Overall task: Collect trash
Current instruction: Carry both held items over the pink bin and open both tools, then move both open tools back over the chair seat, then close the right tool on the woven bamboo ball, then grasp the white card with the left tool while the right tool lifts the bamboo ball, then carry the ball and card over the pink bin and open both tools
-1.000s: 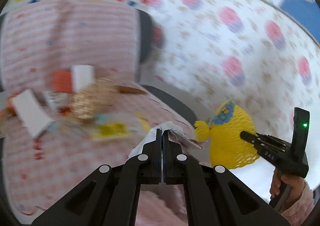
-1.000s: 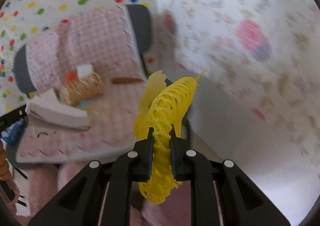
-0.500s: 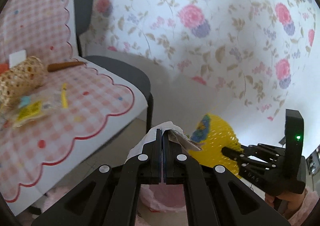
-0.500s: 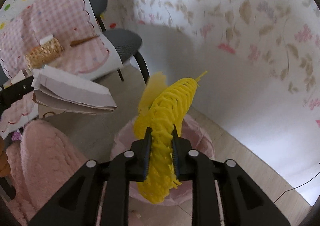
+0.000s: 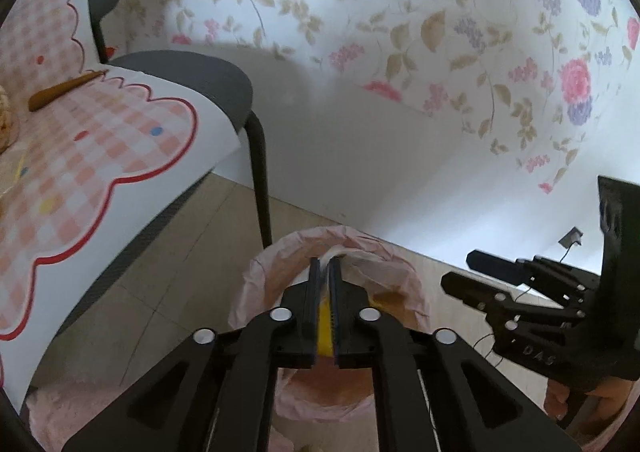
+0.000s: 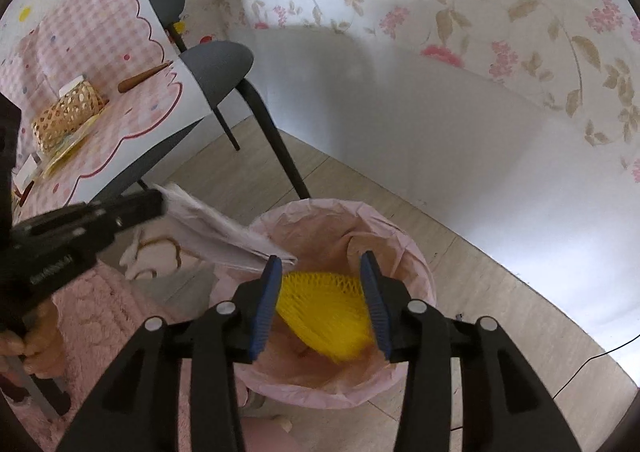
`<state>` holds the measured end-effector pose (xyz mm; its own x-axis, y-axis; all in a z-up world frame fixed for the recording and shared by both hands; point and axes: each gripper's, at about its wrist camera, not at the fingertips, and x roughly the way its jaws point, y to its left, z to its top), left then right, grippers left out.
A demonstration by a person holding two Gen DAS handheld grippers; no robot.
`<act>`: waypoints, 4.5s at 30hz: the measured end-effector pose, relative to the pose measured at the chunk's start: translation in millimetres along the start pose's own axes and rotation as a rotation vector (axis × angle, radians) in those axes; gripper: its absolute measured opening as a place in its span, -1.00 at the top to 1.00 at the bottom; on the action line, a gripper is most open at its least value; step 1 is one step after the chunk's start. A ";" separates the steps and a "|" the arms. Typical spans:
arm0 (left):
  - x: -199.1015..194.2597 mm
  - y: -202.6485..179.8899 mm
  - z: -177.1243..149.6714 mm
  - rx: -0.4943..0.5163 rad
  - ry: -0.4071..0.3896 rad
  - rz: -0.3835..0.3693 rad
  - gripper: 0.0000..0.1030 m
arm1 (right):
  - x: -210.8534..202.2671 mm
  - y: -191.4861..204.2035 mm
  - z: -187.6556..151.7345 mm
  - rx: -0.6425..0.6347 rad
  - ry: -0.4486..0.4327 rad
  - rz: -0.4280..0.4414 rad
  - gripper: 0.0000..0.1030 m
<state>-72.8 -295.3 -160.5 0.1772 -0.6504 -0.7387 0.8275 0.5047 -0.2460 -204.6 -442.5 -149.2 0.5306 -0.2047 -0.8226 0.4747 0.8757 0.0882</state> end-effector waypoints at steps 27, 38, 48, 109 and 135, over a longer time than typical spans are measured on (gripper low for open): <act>-173.6 119.6 -33.9 -0.276 -0.201 0.402 0.26 | -35.2 123.9 72.9 -0.232 -0.170 0.226 0.21; -245.7 212.2 -67.4 -0.489 -0.251 0.633 -0.01 | -5.4 241.4 96.4 -0.424 -0.126 0.353 0.17; -280.5 270.0 -63.7 -0.583 -0.288 0.736 -0.24 | 10.4 345.4 124.8 -0.467 -0.186 0.373 -0.80; -335.0 271.9 -14.2 -0.339 -0.496 0.671 0.99 | 46.3 352.1 168.9 -0.502 -0.263 0.245 -0.30; -288.0 97.2 77.0 -0.073 -0.621 0.117 0.99 | -84.2 203.7 182.8 -0.367 -0.505 0.175 -0.28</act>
<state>-2.4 -102.7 76.6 0.5583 -0.7854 -0.2674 0.7492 0.6157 -0.2441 -24.2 -326.8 40.6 0.8857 -0.1477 -0.4401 0.1277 0.9890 -0.0749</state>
